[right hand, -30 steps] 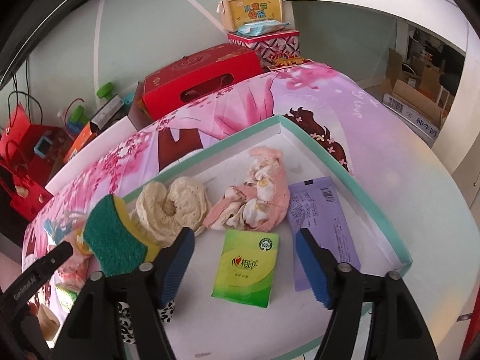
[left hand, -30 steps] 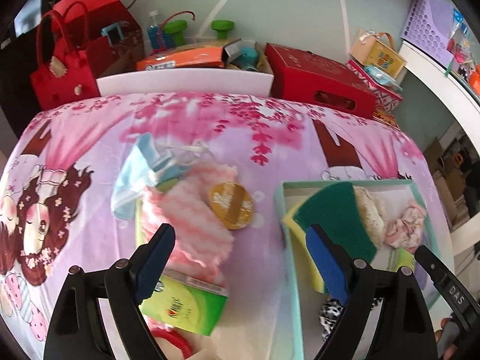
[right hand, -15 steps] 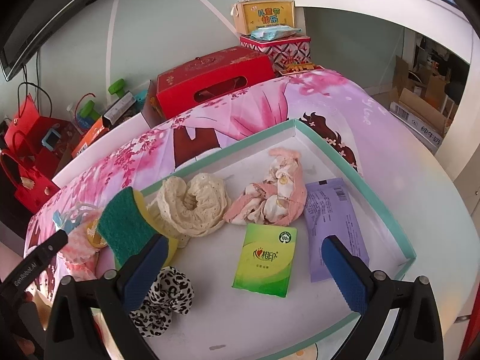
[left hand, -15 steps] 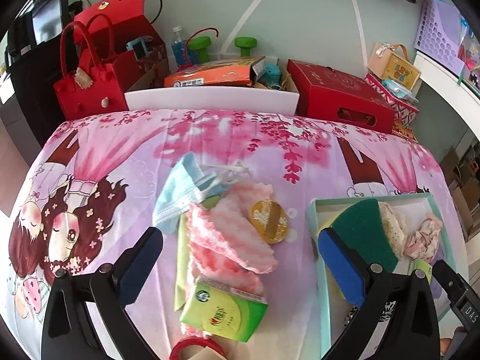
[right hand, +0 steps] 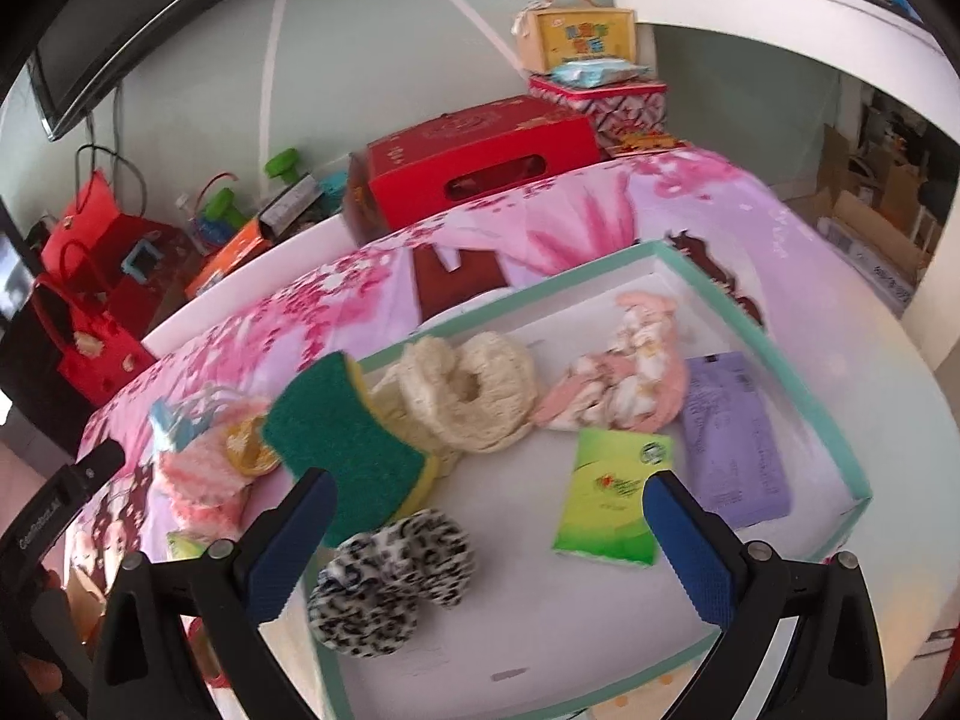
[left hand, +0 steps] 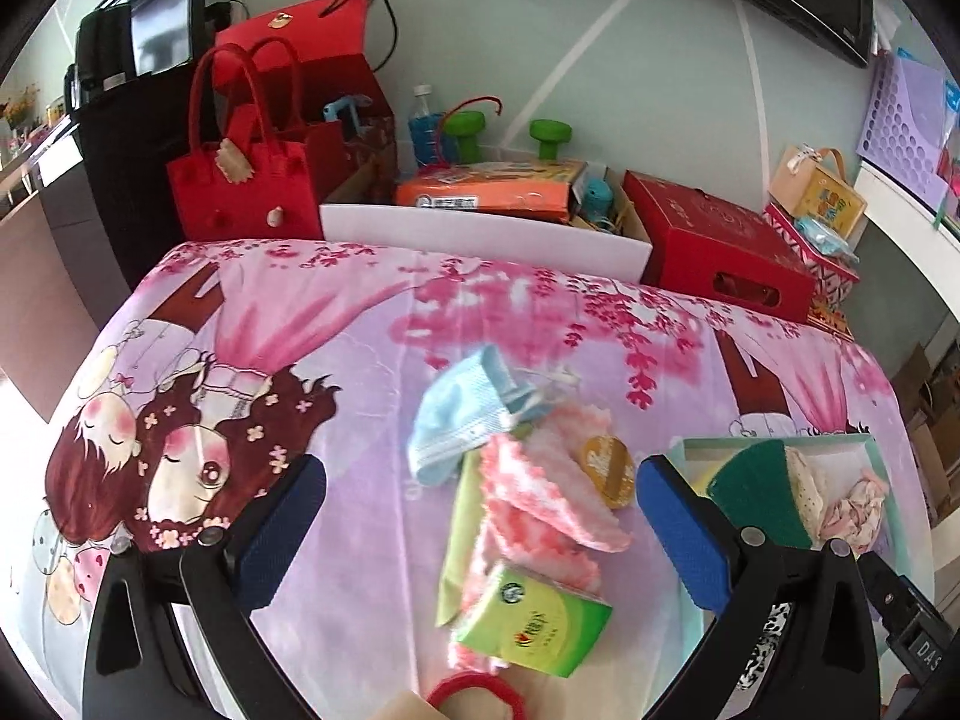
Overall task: Organize soft objects
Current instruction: 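Move both tools back from the tray to the pile, then grasp the red tape roll with the left tool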
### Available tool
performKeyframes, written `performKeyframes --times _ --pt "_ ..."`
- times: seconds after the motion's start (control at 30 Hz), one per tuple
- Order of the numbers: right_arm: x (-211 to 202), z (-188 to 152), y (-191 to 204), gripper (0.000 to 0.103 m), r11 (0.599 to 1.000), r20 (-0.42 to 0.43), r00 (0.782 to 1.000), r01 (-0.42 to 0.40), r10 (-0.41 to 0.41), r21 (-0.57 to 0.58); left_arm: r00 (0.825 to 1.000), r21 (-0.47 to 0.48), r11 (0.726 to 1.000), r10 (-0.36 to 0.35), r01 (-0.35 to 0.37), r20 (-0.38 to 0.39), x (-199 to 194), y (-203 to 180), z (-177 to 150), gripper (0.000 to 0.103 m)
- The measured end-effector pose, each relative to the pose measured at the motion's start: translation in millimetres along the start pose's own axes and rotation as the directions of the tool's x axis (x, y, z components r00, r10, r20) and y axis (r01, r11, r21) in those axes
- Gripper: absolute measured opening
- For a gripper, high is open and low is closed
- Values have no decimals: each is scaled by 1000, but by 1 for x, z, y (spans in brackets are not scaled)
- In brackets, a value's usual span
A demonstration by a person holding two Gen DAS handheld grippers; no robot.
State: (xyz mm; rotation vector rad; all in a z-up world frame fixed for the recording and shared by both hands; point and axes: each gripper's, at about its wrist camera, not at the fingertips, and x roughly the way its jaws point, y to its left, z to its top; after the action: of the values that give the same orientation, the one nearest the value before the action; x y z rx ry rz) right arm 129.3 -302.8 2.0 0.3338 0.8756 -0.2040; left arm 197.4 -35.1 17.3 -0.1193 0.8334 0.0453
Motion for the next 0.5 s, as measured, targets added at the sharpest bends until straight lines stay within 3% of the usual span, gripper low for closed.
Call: performKeyframes --times 0.5 --pt "5 -29 69 103 985 -53 995 -89 82 -145 999 -52 999 -7 4 -48 -2 35 -16 103"
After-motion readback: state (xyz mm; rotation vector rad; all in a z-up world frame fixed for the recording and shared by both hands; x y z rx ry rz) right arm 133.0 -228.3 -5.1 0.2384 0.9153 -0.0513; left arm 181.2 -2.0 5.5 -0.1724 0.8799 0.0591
